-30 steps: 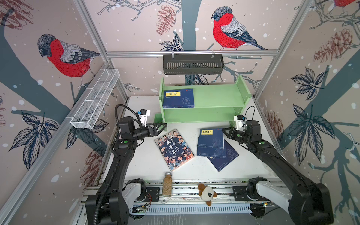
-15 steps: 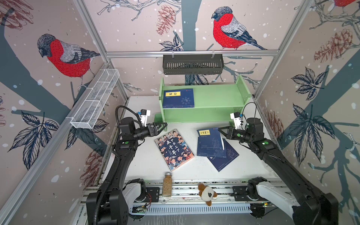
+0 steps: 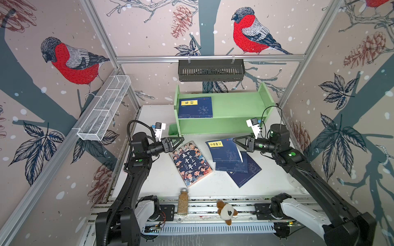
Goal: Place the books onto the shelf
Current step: 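Lift the top book toward the left gripper with the right gripper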
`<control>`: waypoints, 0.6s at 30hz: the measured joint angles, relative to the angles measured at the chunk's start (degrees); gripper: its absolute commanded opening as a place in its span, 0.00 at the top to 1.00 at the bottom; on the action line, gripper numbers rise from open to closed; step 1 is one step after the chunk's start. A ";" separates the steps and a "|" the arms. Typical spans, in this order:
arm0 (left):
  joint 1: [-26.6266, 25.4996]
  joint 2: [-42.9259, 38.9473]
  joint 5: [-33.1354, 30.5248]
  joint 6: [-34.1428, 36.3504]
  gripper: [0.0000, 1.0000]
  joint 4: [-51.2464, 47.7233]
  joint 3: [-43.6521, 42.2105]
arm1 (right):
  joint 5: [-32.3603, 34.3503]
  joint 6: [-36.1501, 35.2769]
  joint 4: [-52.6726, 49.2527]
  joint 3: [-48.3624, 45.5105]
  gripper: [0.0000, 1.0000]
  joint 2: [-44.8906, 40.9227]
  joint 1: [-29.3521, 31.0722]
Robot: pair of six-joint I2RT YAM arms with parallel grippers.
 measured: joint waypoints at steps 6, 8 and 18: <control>-1.53 0.26 3.19 -0.57 0.03 2.32 -0.02 | -2.71 1.68 3.61 3.89 1.00 1.66 1.92; -2.29 0.35 3.89 -0.61 0.03 2.97 -0.02 | -3.56 2.12 4.79 5.11 1.00 2.40 2.69; -4.15 2.29 7.96 -8.24 0.03 12.31 -1.09 | -5.11 5.46 10.75 11.87 1.00 6.64 7.13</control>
